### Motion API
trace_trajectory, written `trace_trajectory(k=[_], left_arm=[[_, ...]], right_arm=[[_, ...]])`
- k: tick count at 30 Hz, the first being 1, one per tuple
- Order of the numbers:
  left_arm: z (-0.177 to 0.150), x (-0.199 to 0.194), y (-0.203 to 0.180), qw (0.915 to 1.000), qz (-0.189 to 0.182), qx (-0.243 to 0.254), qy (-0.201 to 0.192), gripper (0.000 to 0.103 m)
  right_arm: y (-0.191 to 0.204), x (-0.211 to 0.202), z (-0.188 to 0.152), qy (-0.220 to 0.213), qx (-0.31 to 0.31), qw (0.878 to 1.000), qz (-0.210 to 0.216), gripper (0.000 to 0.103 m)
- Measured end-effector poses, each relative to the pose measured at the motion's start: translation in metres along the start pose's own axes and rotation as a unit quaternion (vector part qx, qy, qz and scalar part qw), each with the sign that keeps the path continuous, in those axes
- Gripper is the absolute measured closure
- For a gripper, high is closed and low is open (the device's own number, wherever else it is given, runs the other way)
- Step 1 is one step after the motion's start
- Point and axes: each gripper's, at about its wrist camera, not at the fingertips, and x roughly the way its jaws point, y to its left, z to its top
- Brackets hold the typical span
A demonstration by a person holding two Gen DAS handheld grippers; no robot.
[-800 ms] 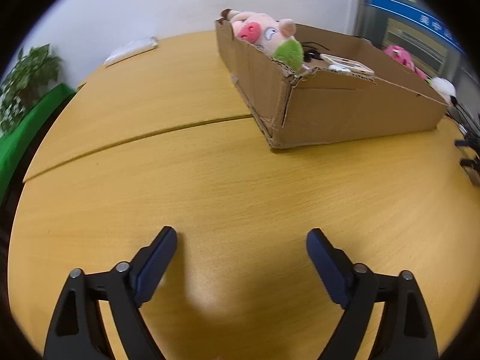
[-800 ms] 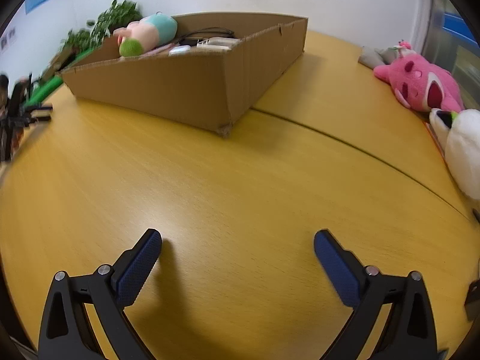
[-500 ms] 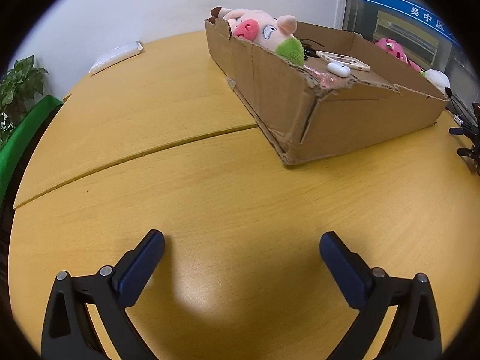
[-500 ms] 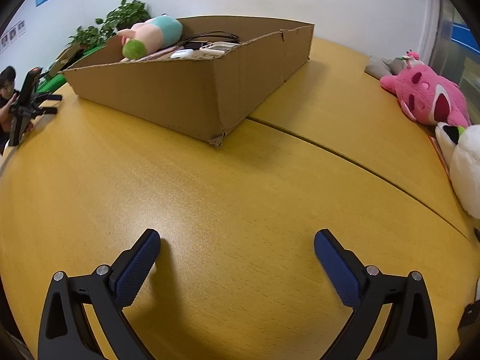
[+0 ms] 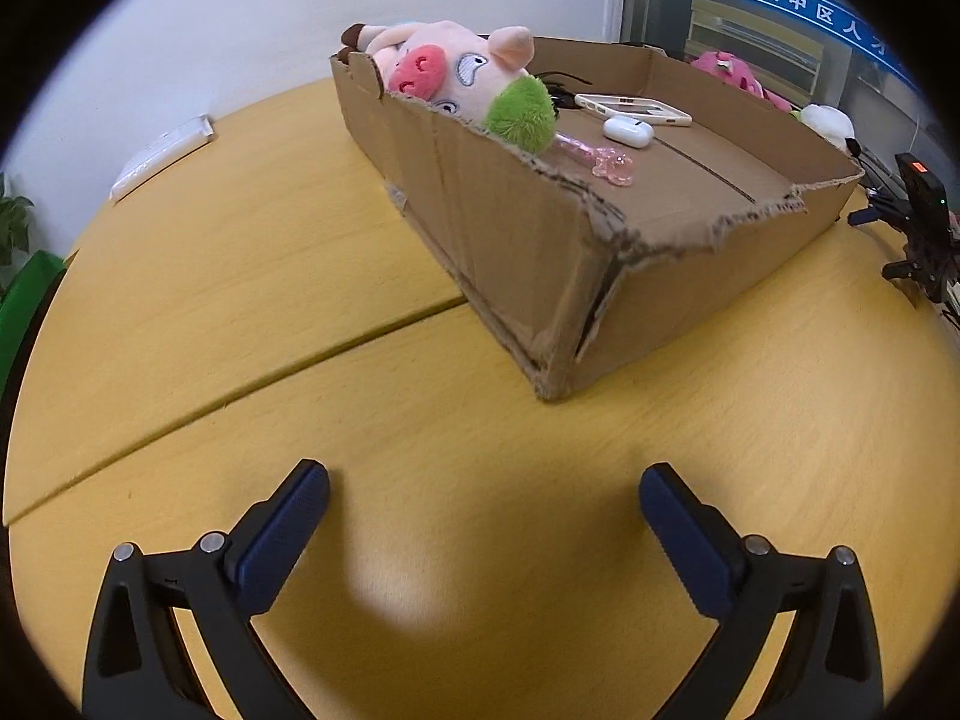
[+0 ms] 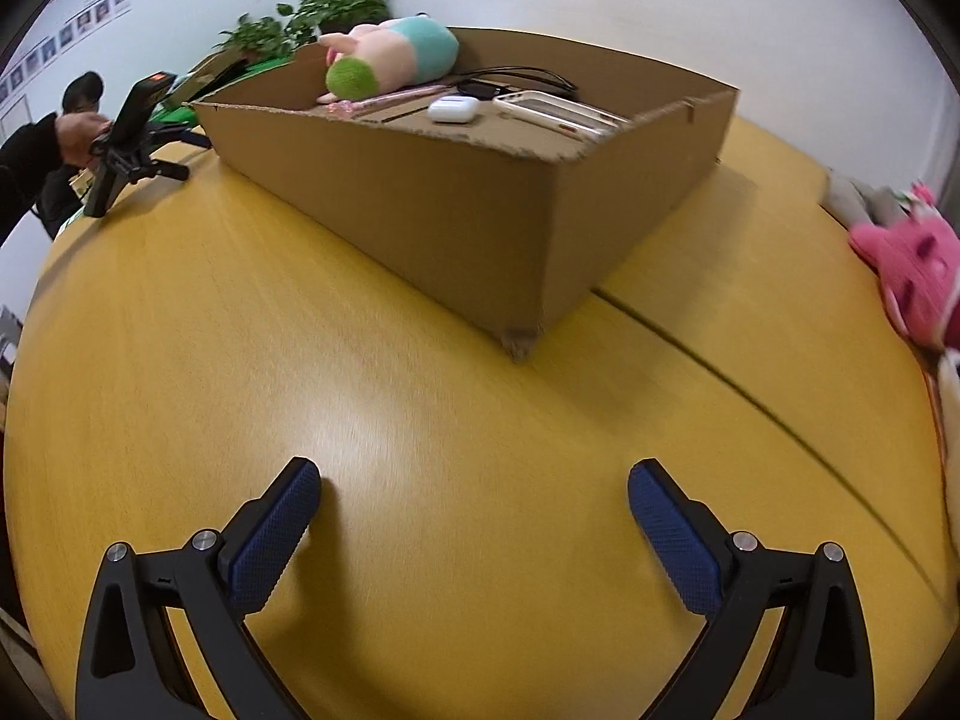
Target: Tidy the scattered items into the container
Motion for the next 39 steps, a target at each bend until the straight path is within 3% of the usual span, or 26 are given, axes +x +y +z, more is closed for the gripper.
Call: trace_trajectory(k=[39], left_arm=[[0.0002, -0.0008, -0.0023, 1.0, 0.002, 0.0, 0.0, 0.0]], right_arm=[[-0.0001, 0.0005, 0.0017, 0.003, 0.001, 1.0, 0.001, 0.0]])
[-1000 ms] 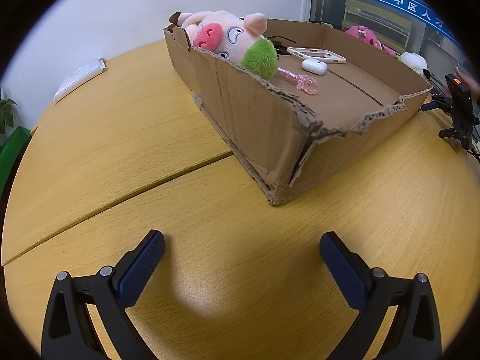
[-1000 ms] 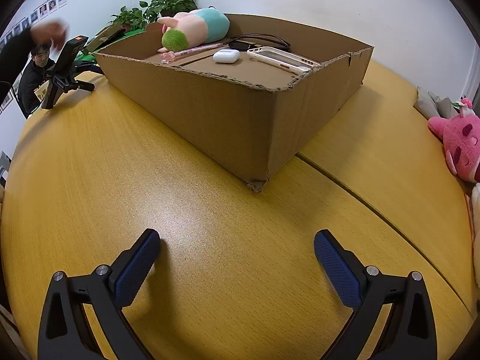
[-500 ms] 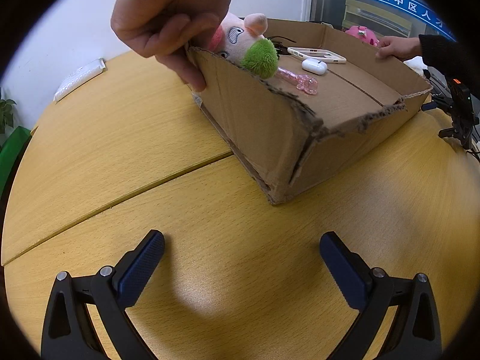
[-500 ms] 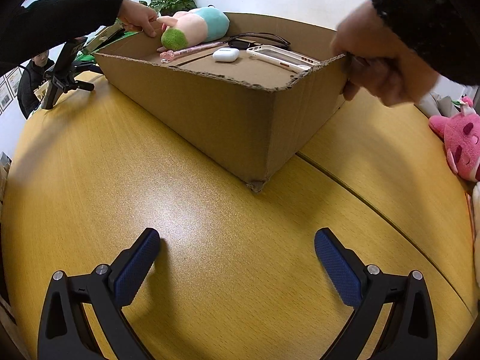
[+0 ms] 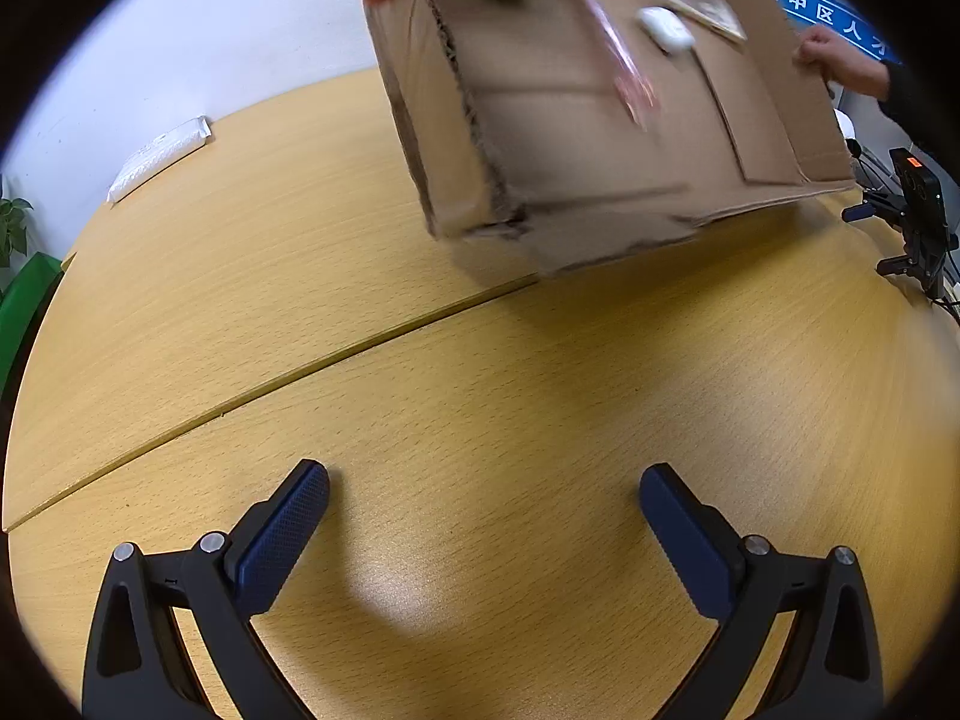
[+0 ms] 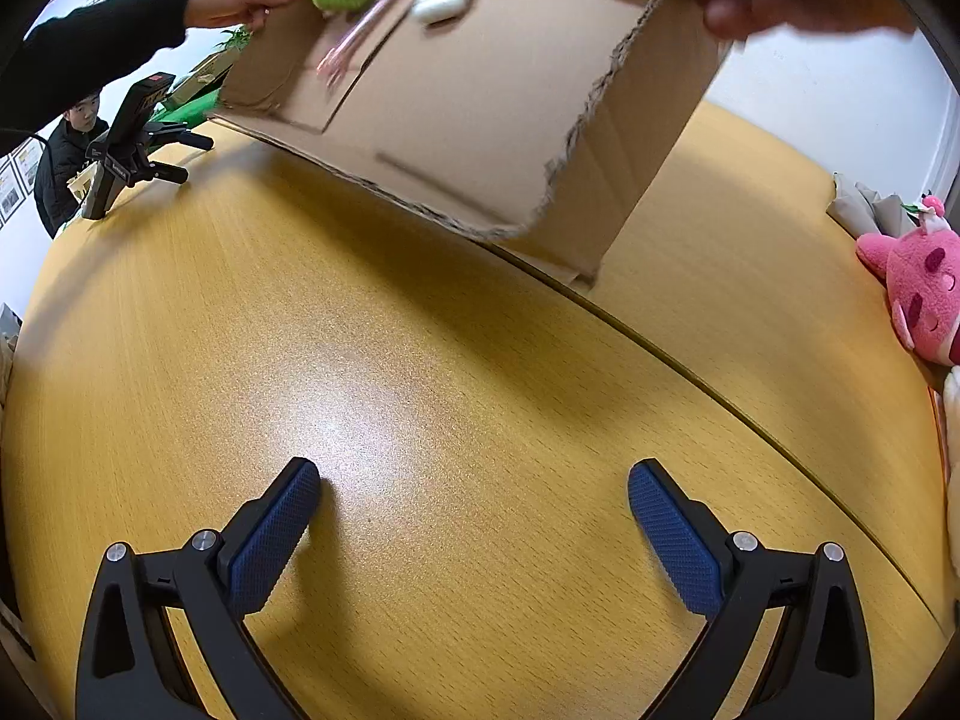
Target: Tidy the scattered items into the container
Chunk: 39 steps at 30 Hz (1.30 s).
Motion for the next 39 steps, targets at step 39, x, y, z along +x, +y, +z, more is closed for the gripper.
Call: trace_trajectory(k=[39], left_arm=[[0.0009, -0.0034, -0.0024, 1.0, 0.0, 0.0, 0.001, 0.0]], right_arm=[[0.0004, -0.001, -0.001, 0.0, -0.001, 1.0, 0.0, 0.0]])
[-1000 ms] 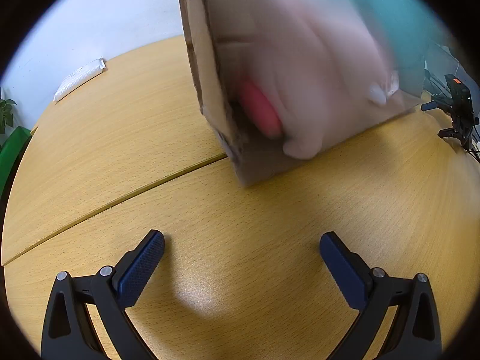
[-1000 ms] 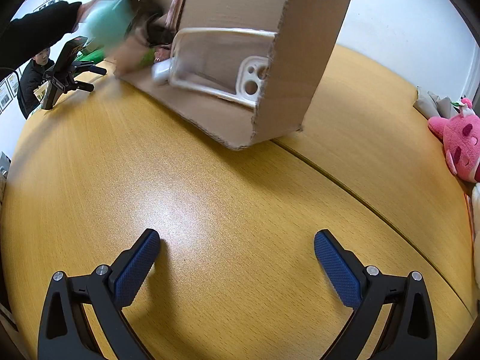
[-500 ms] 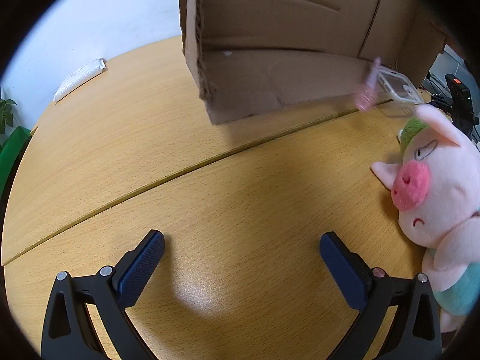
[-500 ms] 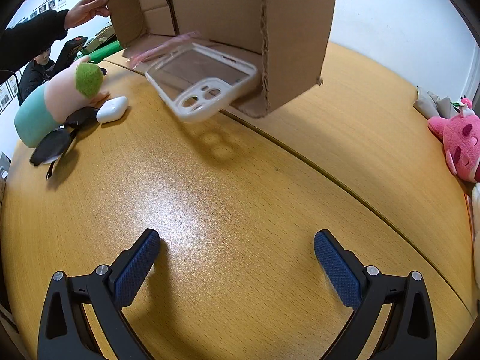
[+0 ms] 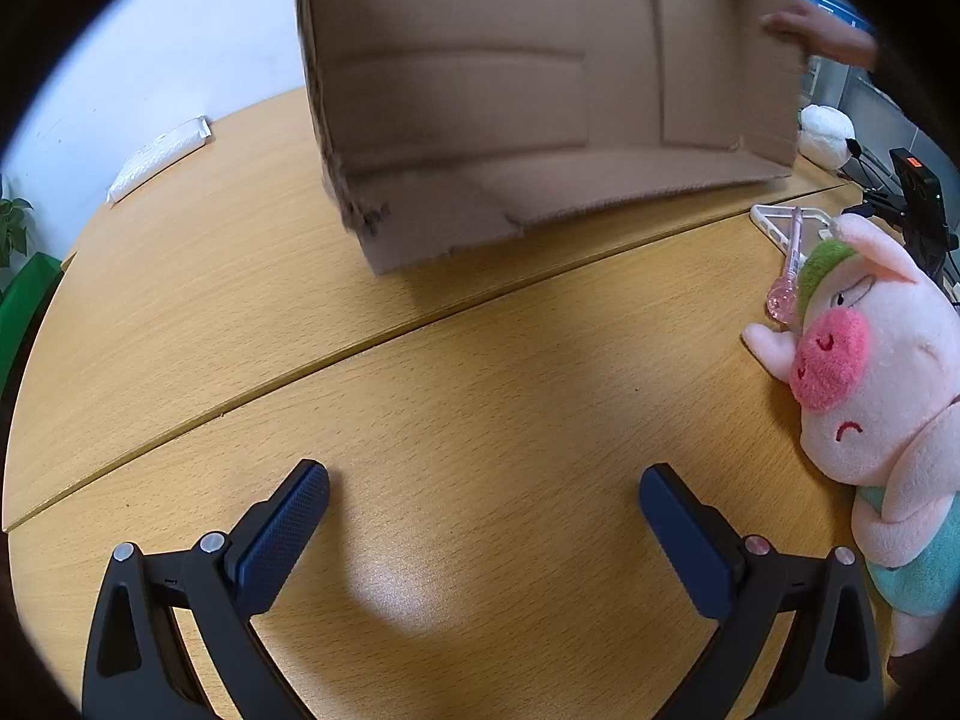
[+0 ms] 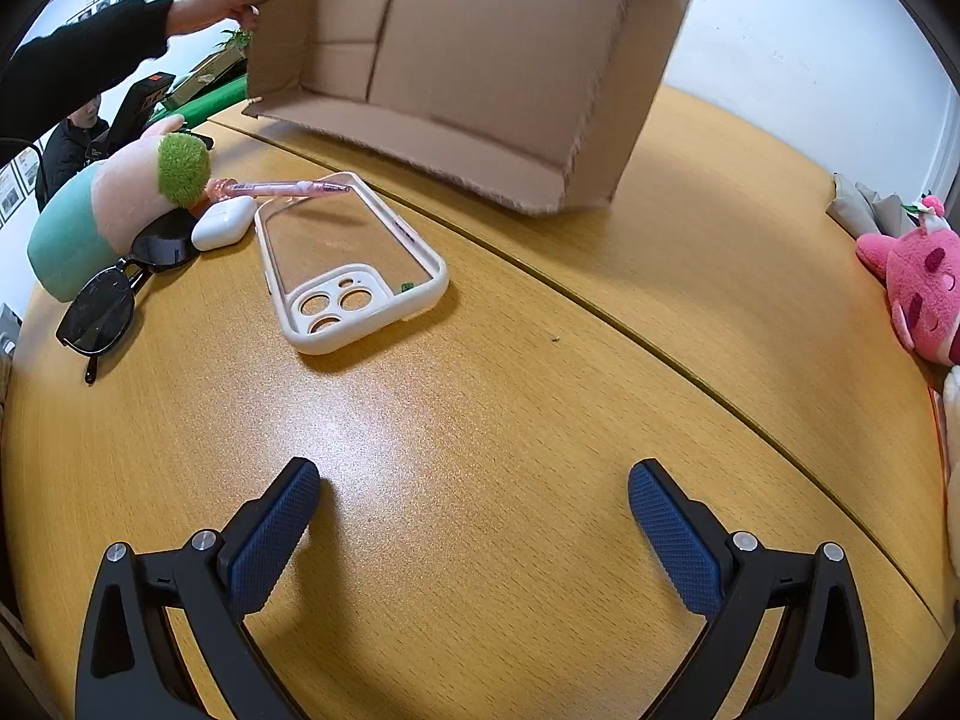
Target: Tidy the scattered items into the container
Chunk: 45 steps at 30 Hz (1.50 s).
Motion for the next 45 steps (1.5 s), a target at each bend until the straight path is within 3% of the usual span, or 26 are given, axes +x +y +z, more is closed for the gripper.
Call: trace_trajectory(k=[25, 31, 36, 39, 45], left_arm=[[0.0, 0.002, 0.001, 1.0, 0.0, 0.0, 0.0, 0.0], [-0.001, 0.001, 0.001, 1.0, 0.0, 0.0, 0.0, 0.0], [-0.001, 0.0, 0.0, 0.9998, 0.011, -0.016, 0.0, 0.0], [0.0, 0.002, 0.001, 0.9992, 0.023, -0.033, 0.0, 0.0], [-0.012, -0.007, -0.006, 0.9981, 0.034, -0.052, 0.008, 0.0]], right_arm=[[0.001, 0.0, 0.0, 0.0, 0.001, 1.0, 0.0, 0.0], [0.005, 0.002, 0.004, 0.002, 0.029, 0.999, -0.022, 0.0], [0.011, 0.0, 0.007, 0.056, 0.092, 0.992, -0.064, 0.0], [0.021, -0.008, -0.006, 0.047, 0.134, 0.986, -0.09, 0.0], [0.059, -0.029, -0.015, 0.016, 0.147, 0.984, -0.101, 0.0]])
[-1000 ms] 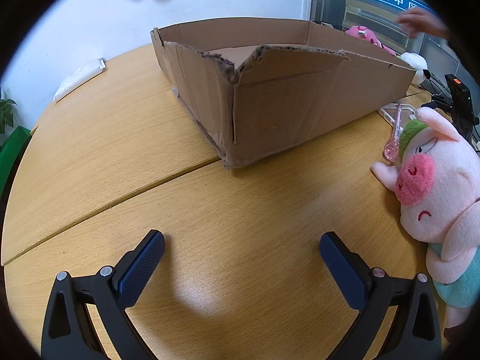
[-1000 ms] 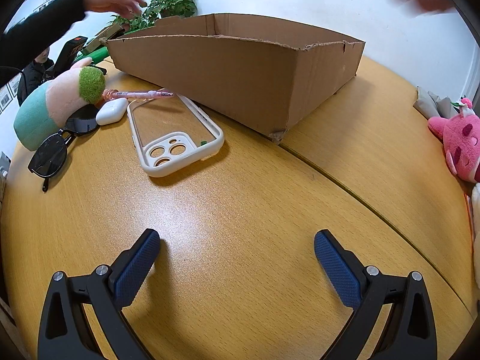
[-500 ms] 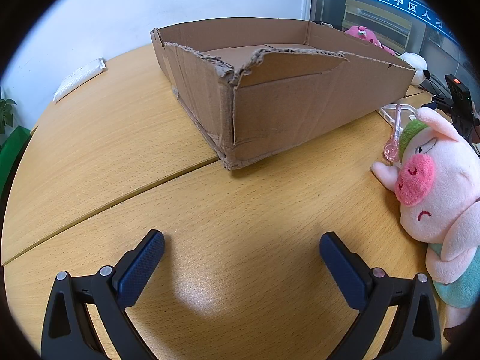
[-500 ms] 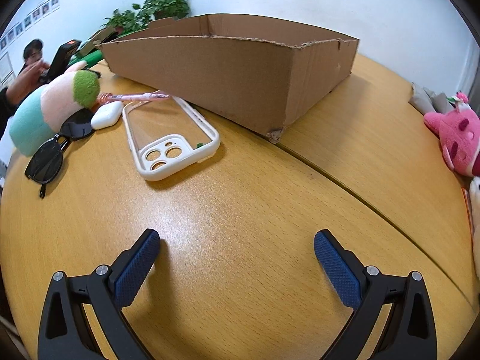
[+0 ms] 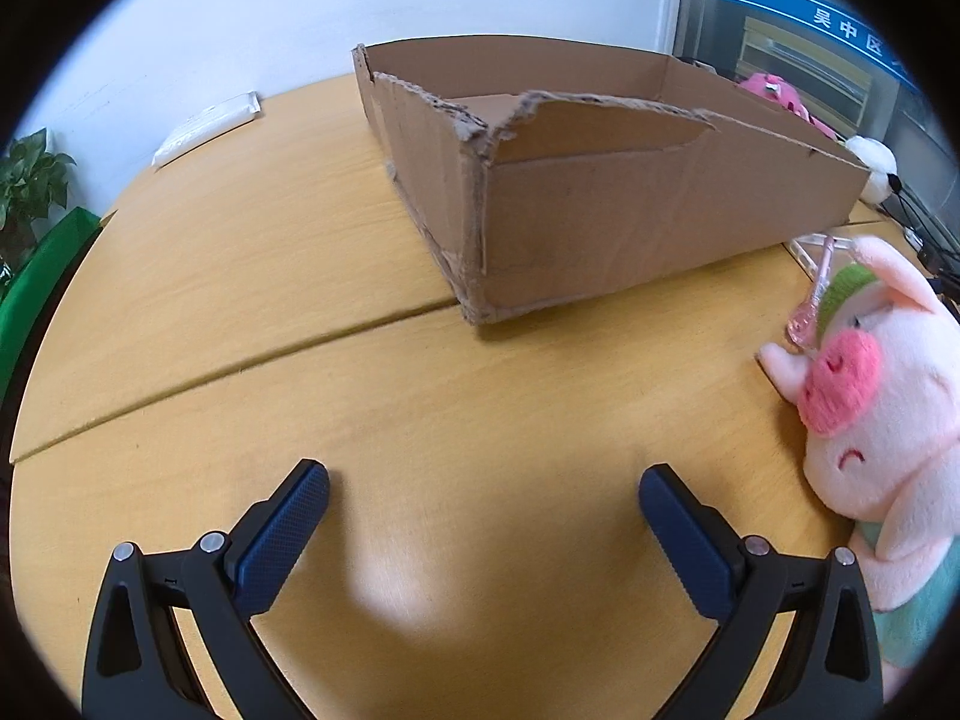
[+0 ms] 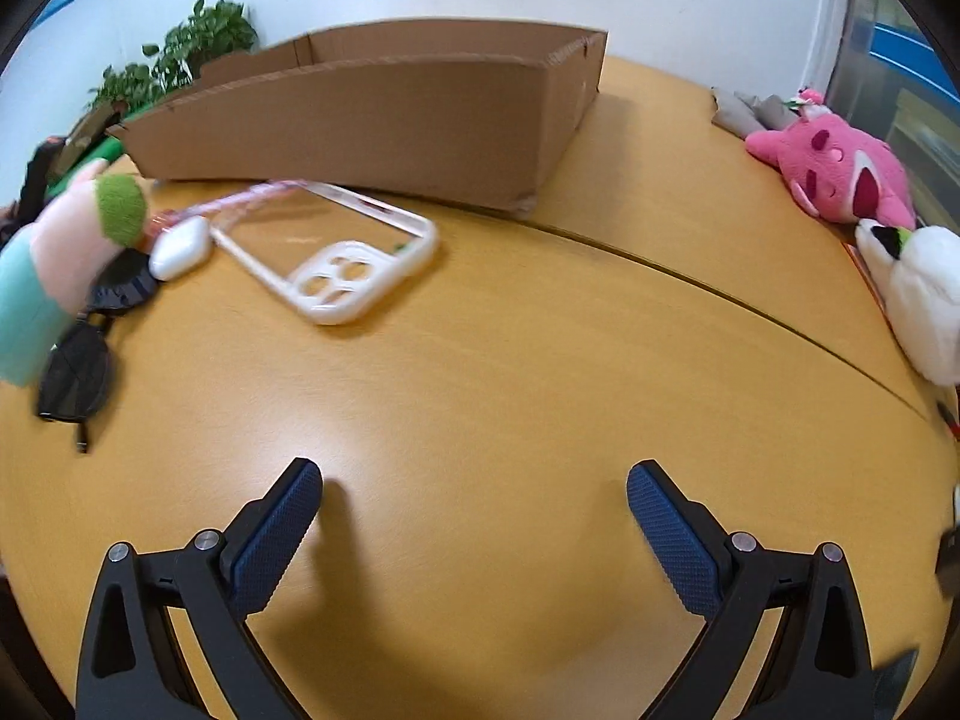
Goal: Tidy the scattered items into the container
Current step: 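Move the open left gripper to the pink-and-teal pig plush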
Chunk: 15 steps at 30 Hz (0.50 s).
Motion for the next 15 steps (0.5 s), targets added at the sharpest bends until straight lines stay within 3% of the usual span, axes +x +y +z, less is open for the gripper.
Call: trace_trajectory(k=[2, 5, 8, 13, 15], left_arm=[[-0.007, -0.011, -0.002, 0.9999, 0.003, -0.012, -0.004, 0.0], [-0.012, -0.058, -0.009, 0.9957, 0.032, -0.066, -0.056, 0.0], [-0.008, -0.113, -0.026, 0.9877, 0.038, -0.115, -0.099, 0.0], [0.007, -0.146, -0.068, 0.9846, -0.015, -0.145, -0.097, 0.0], [0.012, -0.144, -0.087, 0.9841, -0.043, -0.146, -0.091, 0.0]], right_arm=[[0.014, -0.02, 0.004, -0.025, 0.008, 1.0, 0.012, 0.0], [0.038, -0.053, 0.015, -0.067, 0.026, 0.996, 0.045, 0.0], [0.077, -0.072, 0.033, -0.089, 0.025, 0.992, 0.089, 0.0], [0.142, -0.072, 0.059, -0.103, 0.012, 0.981, 0.162, 0.0], [0.158, -0.062, 0.062, -0.093, 0.003, 0.983, 0.159, 0.0]])
